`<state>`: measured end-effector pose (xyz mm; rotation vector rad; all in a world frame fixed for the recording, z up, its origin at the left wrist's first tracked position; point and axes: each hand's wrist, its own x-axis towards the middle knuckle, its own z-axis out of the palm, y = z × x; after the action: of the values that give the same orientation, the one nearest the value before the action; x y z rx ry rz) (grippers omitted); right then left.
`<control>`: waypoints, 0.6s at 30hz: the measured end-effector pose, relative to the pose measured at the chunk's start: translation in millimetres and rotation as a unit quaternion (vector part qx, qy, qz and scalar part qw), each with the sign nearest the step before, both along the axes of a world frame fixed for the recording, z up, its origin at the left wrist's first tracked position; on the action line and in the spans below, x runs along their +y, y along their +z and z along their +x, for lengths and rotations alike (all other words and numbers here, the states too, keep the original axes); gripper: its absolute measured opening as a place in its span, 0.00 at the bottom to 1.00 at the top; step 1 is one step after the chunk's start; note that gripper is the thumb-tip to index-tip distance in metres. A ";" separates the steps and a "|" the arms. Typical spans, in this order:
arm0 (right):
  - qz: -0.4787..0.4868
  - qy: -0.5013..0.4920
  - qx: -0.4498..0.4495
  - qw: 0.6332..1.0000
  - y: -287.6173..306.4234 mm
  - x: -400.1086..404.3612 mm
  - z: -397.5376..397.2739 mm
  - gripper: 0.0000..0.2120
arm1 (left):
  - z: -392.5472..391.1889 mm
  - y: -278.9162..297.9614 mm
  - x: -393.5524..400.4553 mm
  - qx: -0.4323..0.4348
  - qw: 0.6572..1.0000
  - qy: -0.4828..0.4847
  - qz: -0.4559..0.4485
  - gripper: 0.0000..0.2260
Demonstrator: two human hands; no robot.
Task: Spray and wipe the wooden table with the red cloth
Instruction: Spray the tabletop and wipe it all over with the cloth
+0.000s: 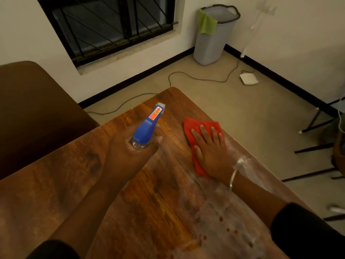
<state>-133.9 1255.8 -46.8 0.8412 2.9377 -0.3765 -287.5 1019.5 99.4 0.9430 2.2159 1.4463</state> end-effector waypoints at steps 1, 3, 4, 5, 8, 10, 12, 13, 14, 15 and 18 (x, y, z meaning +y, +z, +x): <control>0.004 0.001 -0.011 1.000 -0.4 -2.0 8.0 0.29 | -0.3 0.5 0.0 0.001 1.000 0.000 -0.001 0.11; 0.016 -0.005 -0.019 1.000 2.2 5.9 -3.1 0.30 | -0.7 -0.8 -0.9 -0.015 1.000 -0.006 0.007 0.17; 0.026 -0.013 -0.015 0.999 4.5 13.8 -17.7 0.30 | -1.0 -0.9 -1.4 -0.029 1.000 -0.007 0.010 0.21; 0.033 -0.024 -0.010 0.999 6.1 23.9 -34.2 0.29 | -0.9 -0.6 -2.2 -0.044 0.999 -0.003 0.015 0.24; 0.006 -0.044 -0.021 0.999 11.0 55.3 -72.7 0.29 | 1.9 -4.9 -6.7 -0.029 0.999 -0.006 0.019 0.23; 0.005 -0.052 -0.022 0.998 8.7 59.3 -74.0 0.29 | 6.9 -7.9 -10.9 -0.009 1.000 -0.016 0.006 0.18; 0.024 -0.061 -0.011 0.998 6.7 43.8 -55.7 0.29 | 13.3 -5.1 -15.7 -0.007 1.000 0.003 -0.013 0.10; 0.028 -0.068 -0.005 0.997 6.1 30.8 -42.3 0.28 | 17.3 -2.2 -17.0 -0.012 1.000 0.009 -0.010 0.10; 0.026 -0.076 -0.001 0.997 5.5 16.3 -28.0 0.28 | 20.0 -3.0 -18.1 -0.012 1.000 0.010 0.002 0.11; 0.022 -0.080 -0.001 0.997 4.7 -0.7 -15.1 0.28 | 23.1 -0.6 -18.4 -0.013 1.000 0.017 0.014 0.12; 0.010 -0.040 0.001 0.999 0.3 -71.1 9.6 0.29 | 27.6 -4.8 -17.8 0.034 0.998 0.031 0.050 0.11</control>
<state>-124.3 1184.7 -46.5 0.9649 2.9207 -0.3521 -259.9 1001.7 94.6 0.9775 2.2580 1.5889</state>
